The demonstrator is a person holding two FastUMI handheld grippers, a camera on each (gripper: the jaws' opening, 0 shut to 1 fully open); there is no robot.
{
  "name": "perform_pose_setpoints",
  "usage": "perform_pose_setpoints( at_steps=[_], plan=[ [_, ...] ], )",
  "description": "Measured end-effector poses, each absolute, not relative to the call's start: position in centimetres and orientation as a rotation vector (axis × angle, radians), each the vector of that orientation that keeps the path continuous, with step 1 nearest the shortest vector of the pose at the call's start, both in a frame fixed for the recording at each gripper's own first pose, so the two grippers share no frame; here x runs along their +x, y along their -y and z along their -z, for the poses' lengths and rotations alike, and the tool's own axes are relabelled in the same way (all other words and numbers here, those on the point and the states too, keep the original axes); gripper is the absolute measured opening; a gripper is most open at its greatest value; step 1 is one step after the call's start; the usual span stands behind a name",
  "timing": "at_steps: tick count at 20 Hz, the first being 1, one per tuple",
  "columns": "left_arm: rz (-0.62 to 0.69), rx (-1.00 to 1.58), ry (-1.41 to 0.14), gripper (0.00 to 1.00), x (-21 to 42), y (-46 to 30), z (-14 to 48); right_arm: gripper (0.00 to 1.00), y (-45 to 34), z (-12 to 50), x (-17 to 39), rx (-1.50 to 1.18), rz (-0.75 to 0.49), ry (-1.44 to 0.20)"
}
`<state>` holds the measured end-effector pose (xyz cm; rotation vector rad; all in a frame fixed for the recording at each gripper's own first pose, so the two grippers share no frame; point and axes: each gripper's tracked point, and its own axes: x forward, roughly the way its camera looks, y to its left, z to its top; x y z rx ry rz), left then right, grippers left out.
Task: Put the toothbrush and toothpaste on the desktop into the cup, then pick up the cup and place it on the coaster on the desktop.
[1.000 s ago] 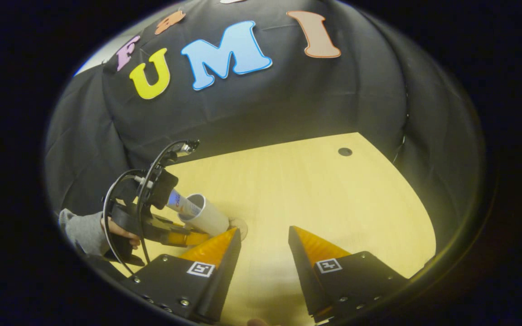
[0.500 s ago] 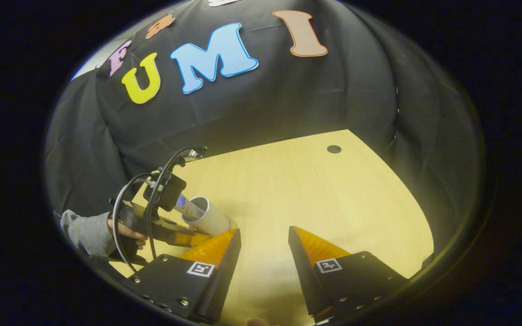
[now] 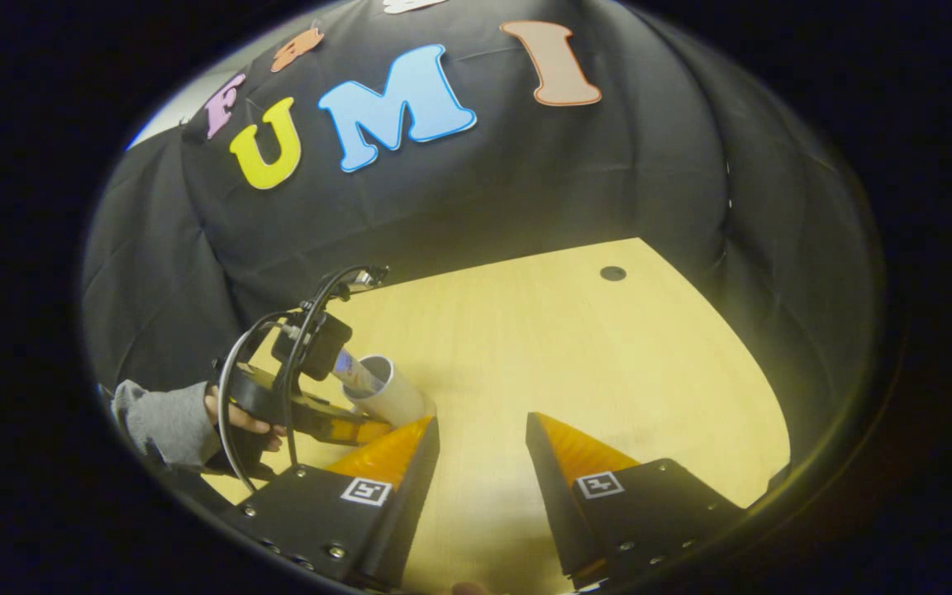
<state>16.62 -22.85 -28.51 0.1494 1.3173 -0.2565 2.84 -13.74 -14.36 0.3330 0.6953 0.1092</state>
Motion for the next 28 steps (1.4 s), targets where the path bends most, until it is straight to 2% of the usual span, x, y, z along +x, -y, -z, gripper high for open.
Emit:
perform_pose_setpoints(
  at_steps=[6,7,8,9,10,13,15,16,17,18,19,20,21,22,23,24,28],
  plan=[
    [0.208,0.048,-1.194,0.55,14.0,22.5,23.4,0.66,12.9,11.6,3.1,0.272,-0.183,-0.62],
    [0.193,0.037,-1.17,0.52,13.4,22.3,22.3,0.66,12.7,11.1,3.1,0.258,-0.189,-0.601],
    [0.175,0.026,-1.135,0.6,12.9,22.0,21.2,0.66,12.6,10.6,3.2,0.243,-0.194,-0.585],
    [0.163,0.01,-1.099,0.55,12.6,21.9,20.0,0.66,12.5,10.1,3.1,0.231,-0.202,-0.57],
    [0.148,-0.001,-1.058,0.72,12.2,21.7,19.0,0.66,12.5,9.5,3.1,0.221,-0.204,-0.552],
    [0.111,-0.023,-0.904,0.71,11.0,20.9,14.5,0.66,12.4,7.7,2.9,0.211,-0.203,-0.498],
    [0.093,-0.025,-0.819,0.79,9.7,20.2,12.6,0.66,12.2,6.8,2.4,0.206,-0.191,-0.472],
    [0.085,-0.03,-0.776,0.74,9.3,19.9,11.6,0.65,11.9,6.5,2.3,0.203,-0.195,-0.466],
    [0.076,-0.04,-0.735,0.79,8.9,19.7,10.4,0.76,11.8,6.3,1.9,0.196,-0.188,-0.461],
    [0.067,-0.05,-0.701,0.79,8.7,19.3,9.7,0.78,11.7,5.8,1.7,0.19,-0.184,-0.452],
    [0.059,-0.058,-0.666,0.8,8.5,19.1,9.0,0.73,11.5,5.4,1.3,0.182,-0.18,-0.442],
    [0.049,-0.062,-0.636,0.88,8.4,18.5,8.4,0.78,11.3,5.0,1.1,0.172,-0.18,-0.432],
    [0.038,-0.066,-0.608,0.96,8.2,18.0,7.9,0.78,11.0,4.7,1.0,0.157,-0.176,-0.42],
    [0.027,-0.073,-0.584,0.96,7.9,17.4,7.1,0.83,10.9,4.4,0.8,0.141,-0.168,-0.414],
    [0.018,-0.08,-0.557,0.9,7.5,17.0,6.4,0.78,10.6,4.2,0.6,0.128,-0.165,-0.406],
    [0.012,-0.084,-0.53,0.96,7.2,16.5,5.6,0.78,10.3,3.9,0.5,0.119,-0.162,-0.396],
    [-0.031,-0.061,-0.416,0.96,5.6,13.9,2.1,0.78,9.2,3.0,0.2,0.056,-0.122,-0.34]
  ],
)
